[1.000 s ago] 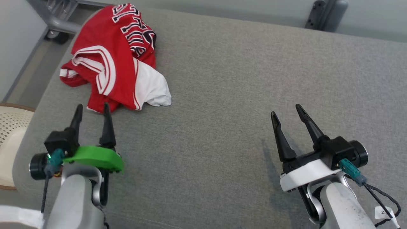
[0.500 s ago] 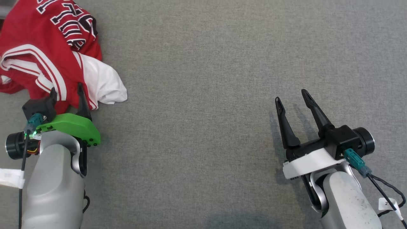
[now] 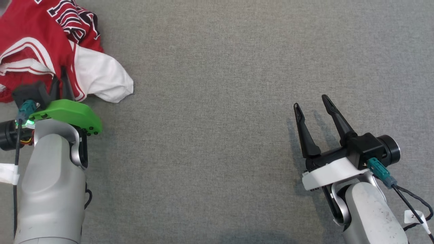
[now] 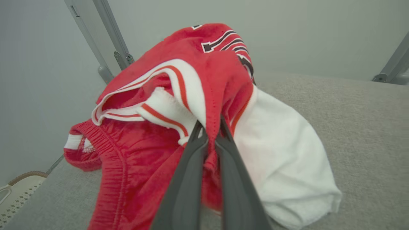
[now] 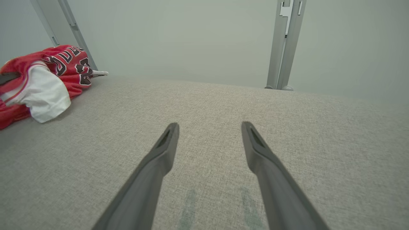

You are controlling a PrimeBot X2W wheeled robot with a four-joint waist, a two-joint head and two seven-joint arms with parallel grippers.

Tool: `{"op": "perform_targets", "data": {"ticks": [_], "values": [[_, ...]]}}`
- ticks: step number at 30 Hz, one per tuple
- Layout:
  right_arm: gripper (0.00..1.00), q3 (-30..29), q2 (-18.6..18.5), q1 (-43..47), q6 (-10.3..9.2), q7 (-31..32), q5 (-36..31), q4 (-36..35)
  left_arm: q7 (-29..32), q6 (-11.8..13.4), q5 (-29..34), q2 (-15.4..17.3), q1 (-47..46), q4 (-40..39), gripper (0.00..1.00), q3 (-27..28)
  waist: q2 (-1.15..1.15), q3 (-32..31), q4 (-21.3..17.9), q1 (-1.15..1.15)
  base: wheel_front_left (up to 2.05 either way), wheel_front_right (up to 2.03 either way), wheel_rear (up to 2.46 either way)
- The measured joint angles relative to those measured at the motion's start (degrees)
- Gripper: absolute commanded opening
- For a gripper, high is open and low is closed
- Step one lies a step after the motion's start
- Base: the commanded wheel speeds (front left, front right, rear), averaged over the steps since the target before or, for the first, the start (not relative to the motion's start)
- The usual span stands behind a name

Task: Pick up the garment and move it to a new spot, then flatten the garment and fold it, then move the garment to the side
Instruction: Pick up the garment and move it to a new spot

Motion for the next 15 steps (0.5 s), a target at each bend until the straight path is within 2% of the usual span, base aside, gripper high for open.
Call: {"op": "perform_targets", "data": {"ticks": [8, 15], "values": [[1.0, 0.62, 0.0, 0.34, 0.0, 0.0, 1.85, 0.62, -0.08, 0.65, 3.63, 0.1, 2.49, -12.3, 0.0, -0.83, 0.0, -3.28, 0.62, 0.0, 0.0, 0.0, 0.0], [1.0, 0.67, 0.01, 1.5, 0.0, 0.0, 3.8, 1.05, -0.08, -0.23, 6.53, -1.31, 3.18, -21.46, 0.0, -4.11, 0.0, -6.86, 0.23, 0.0, 0.0, 0.0, 0.0]]}}
